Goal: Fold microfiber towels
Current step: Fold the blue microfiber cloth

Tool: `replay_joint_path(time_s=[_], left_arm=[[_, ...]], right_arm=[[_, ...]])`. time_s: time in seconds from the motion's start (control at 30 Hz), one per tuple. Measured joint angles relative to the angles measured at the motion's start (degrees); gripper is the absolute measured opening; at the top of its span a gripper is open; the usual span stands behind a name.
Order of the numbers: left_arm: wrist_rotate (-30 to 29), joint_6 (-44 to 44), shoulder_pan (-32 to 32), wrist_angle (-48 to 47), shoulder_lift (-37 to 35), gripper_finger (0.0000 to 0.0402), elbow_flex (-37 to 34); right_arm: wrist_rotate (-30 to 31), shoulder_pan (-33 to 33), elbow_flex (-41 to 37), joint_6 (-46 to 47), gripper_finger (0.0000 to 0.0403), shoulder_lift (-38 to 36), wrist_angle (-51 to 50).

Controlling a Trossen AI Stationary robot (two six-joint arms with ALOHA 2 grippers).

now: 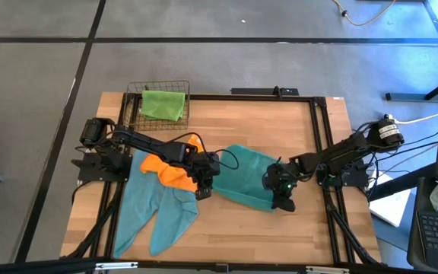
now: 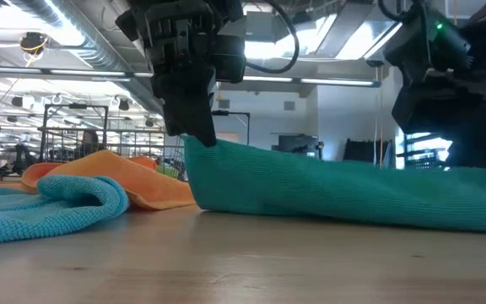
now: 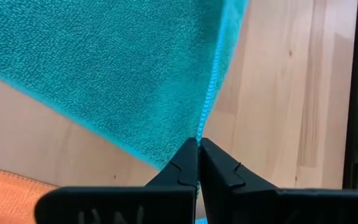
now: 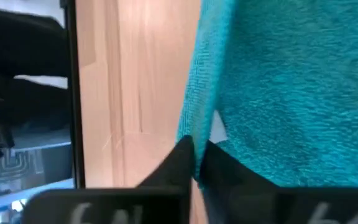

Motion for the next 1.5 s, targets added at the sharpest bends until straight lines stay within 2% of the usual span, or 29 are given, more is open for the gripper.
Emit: replay_joint_path(time_s=[0.17, 0.27, 0.37, 0.43, 0.6, 0.7, 0.83, 1.0, 1.33, 1.5], left_arm=[[0.2, 0.0, 0.1, 0.4, 0.0, 0.0000, 0.0], [1.7, 0.2, 0.8, 0.9, 0.0, 0.0000, 0.9], [2.1, 3.0, 1.8, 0.6, 0.0, 0.0000, 4.3], [0.9, 6.1, 2.7, -1.0, 0.0, 0.0000, 6.8], [-4.4, 15.6, 6.6, -2.1, 0.0, 0.0000, 10.1], [-5.8, 19.4, 9.2, -2.4, 0.6, 0.0000, 10.0], [-8.6, 23.0, 11.3, -1.0, 1.8, 0.0000, 9.5], [-8.4, 22.8, 13.3, 0.3, 3.8, 0.0000, 9.4], [-8.4, 22.6, 13.3, 3.3, 8.0, 0.0000, 9.5], [-11.2, 23.2, 13.2, 4.5, 8.2, 0.0000, 9.5]], right_arm=[[0.0, 0.0, 0.0, 3.8, 0.0008, -1.4, -1.7], [0.7, 0.0, 0.9, 5.2, 0.0006, -5.6, -9.8], [3.8, 0.4, 2.7, 4.0, 0.0006, -11.9, -18.8], [8.2, 0.4, 4.7, 2.3, 0.0005, -16.7, -25.2], [25.3, 0.1, 7.8, -2.6, 0.0005, -26.7, -39.4], [30.4, -1.4, 7.1, -4.3, 0.0007, -29.5, -45.5], [31.0, -4.0, 5.4, -3.3, 0.0008, -29.6, -47.8], [33.0, -6.7, 5.2, 1.0, 0.0008, -28.6, -46.2], [34.9, -11.4, 5.3, 2.5, 0.0009, -24.7, -47.7], [34.9, -12.6, 5.3, 2.5, 0.0009, -23.2, -47.7]])
